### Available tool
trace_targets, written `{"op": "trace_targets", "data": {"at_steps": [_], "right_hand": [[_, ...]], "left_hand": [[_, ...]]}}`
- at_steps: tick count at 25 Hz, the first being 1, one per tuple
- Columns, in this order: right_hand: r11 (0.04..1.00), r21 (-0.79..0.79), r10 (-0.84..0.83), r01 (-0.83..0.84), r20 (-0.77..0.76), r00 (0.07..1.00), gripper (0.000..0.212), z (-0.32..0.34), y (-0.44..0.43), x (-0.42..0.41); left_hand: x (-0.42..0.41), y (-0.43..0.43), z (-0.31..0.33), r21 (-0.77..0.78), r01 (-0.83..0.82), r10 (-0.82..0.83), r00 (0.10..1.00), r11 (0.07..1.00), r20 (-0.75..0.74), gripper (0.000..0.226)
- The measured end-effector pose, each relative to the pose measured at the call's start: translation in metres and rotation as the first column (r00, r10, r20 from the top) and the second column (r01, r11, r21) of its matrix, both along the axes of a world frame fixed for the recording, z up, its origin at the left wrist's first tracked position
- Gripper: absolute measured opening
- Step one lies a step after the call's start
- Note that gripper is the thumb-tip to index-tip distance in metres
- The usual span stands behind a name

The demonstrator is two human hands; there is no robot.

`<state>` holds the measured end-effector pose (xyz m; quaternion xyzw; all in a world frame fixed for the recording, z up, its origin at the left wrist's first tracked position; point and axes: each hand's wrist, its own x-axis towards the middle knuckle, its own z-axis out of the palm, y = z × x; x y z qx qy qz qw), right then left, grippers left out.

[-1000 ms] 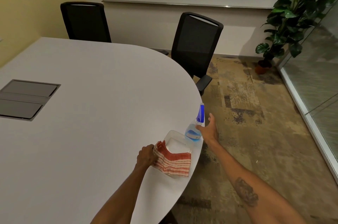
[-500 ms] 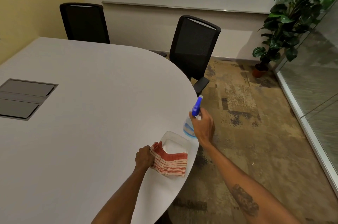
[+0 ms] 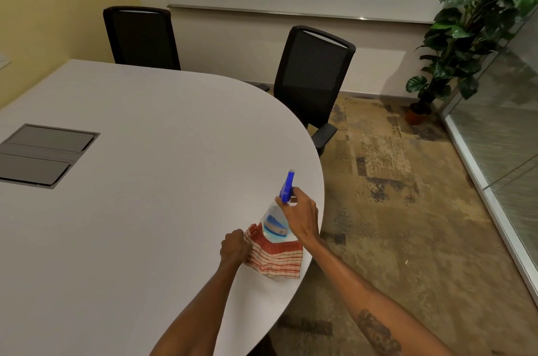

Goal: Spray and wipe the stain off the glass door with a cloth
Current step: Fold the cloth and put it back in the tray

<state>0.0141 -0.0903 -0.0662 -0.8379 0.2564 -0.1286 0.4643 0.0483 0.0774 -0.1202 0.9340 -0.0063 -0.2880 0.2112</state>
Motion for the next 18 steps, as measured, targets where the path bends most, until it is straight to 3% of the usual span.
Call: {"op": "trace_targets", "data": {"at_steps": [5,18], "right_hand": [[0.997,0.055,0.051,-0.045,-0.127,0.991,0.033,-0.012,0.006,-0.01],[0.995,0.098,0.053,-0.032,-0.22,0.974,0.048,0.0,0.009,-0.022]], "left_hand": [[0.004,0.004,0.004,0.013,0.025,-0.025,1.0,1.0,0.01,0.041],[-0.008,0.002,0.019,0.029,0.096,-0.097,0.994,0.995,0.045,0.053]]}}
